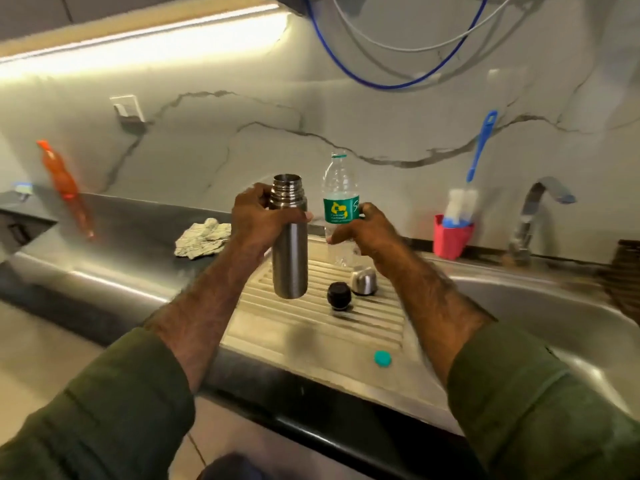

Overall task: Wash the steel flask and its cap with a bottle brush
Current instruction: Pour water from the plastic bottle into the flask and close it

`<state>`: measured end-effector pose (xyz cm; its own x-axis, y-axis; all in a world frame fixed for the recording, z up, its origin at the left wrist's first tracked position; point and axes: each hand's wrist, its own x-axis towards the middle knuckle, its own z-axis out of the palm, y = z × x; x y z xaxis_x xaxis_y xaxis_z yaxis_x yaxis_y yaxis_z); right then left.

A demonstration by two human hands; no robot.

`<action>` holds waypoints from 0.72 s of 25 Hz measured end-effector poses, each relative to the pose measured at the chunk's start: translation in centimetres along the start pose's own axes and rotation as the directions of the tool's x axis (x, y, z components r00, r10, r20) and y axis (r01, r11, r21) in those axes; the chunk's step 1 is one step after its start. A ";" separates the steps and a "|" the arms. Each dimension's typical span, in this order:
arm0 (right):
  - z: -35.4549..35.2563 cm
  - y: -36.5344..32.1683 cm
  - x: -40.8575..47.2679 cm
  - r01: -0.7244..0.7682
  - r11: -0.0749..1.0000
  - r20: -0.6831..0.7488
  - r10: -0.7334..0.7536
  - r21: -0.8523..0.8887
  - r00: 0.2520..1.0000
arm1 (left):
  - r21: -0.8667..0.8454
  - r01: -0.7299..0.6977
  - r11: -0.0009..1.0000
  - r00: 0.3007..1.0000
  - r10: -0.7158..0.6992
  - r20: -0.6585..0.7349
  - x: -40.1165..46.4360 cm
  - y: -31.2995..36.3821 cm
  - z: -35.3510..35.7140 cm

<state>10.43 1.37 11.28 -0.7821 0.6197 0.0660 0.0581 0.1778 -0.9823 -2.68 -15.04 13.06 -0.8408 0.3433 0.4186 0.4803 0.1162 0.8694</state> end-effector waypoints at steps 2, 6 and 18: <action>3.1 0.6 0.2 -0.008 1.000 0.061 0.007 0.011 0.998 | 0.029 0.023 0.999 0.999 -0.022 -0.027 -0.1 -2.0 -2.6; 6.8 1.3 0.7 -0.011 0.999 0.134 0.015 -0.033 0.991 | 0.040 0.075 0.996 0.996 -0.073 -0.054 -0.4 -5.2 -5.7; 7.0 2.6 1.8 -0.023 0.998 0.135 0.030 -0.057 0.990 | -0.009 0.085 0.996 0.994 -0.085 -0.065 -1.1 -8.5 -6.2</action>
<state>4.83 -2.47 7.65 -0.8566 0.5158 0.0118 0.1110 0.2066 -0.9721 -7.33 -22.15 6.84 -0.8931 0.2709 0.3591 0.4049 0.1365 0.9041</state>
